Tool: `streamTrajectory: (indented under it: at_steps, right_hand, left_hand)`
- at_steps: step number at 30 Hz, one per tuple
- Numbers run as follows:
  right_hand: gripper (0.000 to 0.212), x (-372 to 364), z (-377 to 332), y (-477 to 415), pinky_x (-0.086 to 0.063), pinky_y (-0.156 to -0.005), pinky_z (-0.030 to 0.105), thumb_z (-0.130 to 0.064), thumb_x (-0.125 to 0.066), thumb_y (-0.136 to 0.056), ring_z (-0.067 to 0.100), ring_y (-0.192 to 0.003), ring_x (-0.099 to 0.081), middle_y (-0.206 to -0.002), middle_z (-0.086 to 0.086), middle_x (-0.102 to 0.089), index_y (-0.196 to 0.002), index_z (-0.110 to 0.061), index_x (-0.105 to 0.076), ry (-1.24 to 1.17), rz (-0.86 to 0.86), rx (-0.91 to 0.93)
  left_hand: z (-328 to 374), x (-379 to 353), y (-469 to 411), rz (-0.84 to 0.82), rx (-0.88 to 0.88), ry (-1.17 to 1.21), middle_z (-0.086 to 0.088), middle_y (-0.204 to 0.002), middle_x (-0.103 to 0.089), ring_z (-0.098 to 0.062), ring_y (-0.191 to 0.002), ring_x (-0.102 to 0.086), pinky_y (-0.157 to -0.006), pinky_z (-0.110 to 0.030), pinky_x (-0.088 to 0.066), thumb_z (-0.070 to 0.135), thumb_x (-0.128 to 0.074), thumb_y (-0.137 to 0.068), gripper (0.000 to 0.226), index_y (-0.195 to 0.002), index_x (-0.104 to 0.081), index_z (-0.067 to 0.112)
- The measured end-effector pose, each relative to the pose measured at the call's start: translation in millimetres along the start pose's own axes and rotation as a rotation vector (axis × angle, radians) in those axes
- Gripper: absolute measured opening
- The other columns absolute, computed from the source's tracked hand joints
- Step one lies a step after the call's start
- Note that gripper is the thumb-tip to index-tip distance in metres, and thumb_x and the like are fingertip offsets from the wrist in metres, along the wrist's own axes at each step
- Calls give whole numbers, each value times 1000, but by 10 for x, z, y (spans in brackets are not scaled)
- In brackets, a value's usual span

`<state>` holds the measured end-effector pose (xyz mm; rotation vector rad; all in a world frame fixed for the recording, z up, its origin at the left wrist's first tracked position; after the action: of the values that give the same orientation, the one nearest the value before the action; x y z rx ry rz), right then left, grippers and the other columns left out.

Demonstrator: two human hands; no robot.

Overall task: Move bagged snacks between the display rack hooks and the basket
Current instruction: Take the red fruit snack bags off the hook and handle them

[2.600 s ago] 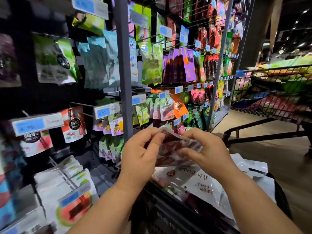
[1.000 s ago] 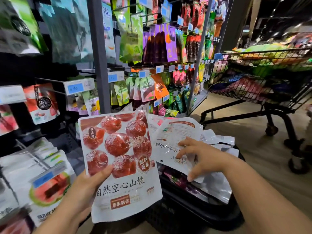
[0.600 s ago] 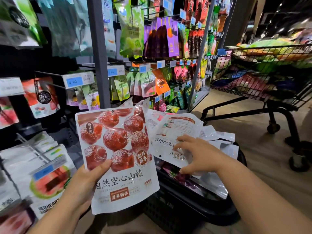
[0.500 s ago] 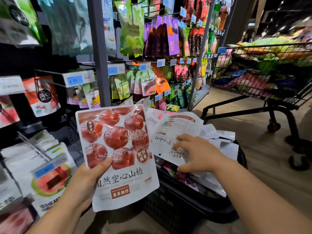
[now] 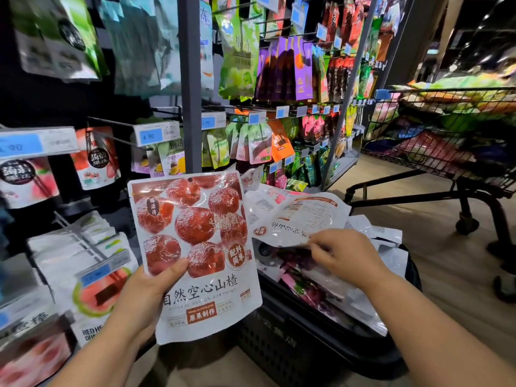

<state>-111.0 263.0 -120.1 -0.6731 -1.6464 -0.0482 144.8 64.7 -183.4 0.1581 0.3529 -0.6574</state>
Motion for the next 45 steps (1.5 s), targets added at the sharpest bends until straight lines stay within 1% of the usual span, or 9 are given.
streamTrajectory:
  at_steps: [4,7,15,21,24,27,32,41,45]
  right_hand:
    - [16,170,-30,-11,-49,-62,23,-32,-62,-82,3,-66,-62,-66,-16,-68,-71,-27,-73,-330,370,0]
    - [15,418,-193,-42,-45,-60,7,-36,-55,-83,-4,-66,-61,-67,-22,-64,-77,-32,-69,-518,581,41]
    - [23,843,-300,-352,-58,-74,44,-21,-61,-97,16,-77,-67,-78,-12,-68,-81,-38,-66,-680,822,-58]
    - [15,778,-234,-549,-56,-79,52,-32,-61,-96,23,-82,-68,-82,4,-70,-82,-28,-66,-762,823,-182]
    - [12,668,-235,-587,-60,-78,43,-22,-72,-89,9,-79,-67,-82,-8,-67,-86,-26,-61,-867,754,-218]
    - [33,465,-180,-598,-59,-81,34,-12,-79,-81,6,-89,-68,-98,-7,-69,-98,-30,-57,-995,636,-263]
    - [54,93,41,-652,-54,-94,51,-14,-87,-71,21,-106,-67,-113,-1,-71,-115,-23,-58,-1022,378,-393]
    - [23,85,31,-661,-55,-91,53,-19,-78,-82,24,-96,-72,-101,2,-76,-103,-19,-69,-1083,452,-387]
    - [14,240,-178,-696,-55,-91,53,-12,-71,-88,27,-98,-72,-102,6,-76,-100,-20,-70,-1238,491,-316]
  left_hand:
    - [53,50,-14,57,-18,25,-18,-97,-75,-37,-89,-72,-85,-46,-53,18,-78,-64,43,-104,-68,6]
    - [65,47,-27,74,-29,18,-18,-94,-75,-32,-80,-74,-84,-46,-52,13,-70,-67,36,-102,-68,5]
    - [18,-152,-196,59,-4,3,-20,-98,-74,-41,-94,-70,-93,-57,-51,14,-81,-63,40,-100,-70,3]
    - [35,-353,-386,44,-49,-49,-12,-99,-76,-35,-94,-71,-93,-57,-52,7,-77,-78,24,-101,-72,12]
    - [61,-389,-460,50,-64,-58,-9,-99,-76,-31,-94,-72,-94,-54,-52,5,-73,-82,21,-101,-71,14]
    - [95,-398,-519,61,-67,-57,-8,-98,-76,-30,-93,-72,-93,-53,-52,4,-73,-82,21,-100,-72,14]
    - [153,-384,-553,76,-65,-78,-8,-95,-77,-30,-91,-72,-92,-51,-53,4,-73,-82,19,-100,-72,13]
    - [377,-301,-427,132,-144,-78,-7,-94,-77,-27,-87,-73,-82,-42,-54,3,-73,-82,19,-99,-71,12]
    - [571,-119,-355,174,-216,-191,-3,-95,-77,-27,-91,-73,-85,-44,-55,27,-85,-70,32,-98,-74,18]
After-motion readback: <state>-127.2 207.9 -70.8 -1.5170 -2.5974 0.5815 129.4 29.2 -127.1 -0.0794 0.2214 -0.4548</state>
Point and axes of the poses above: each hand's wrist, its own y-axis away from the middle knuckle, its own x-axis out of the back of the hand, z = x × y, the point moved 2 cm from there along -y, towards the middle knuckle
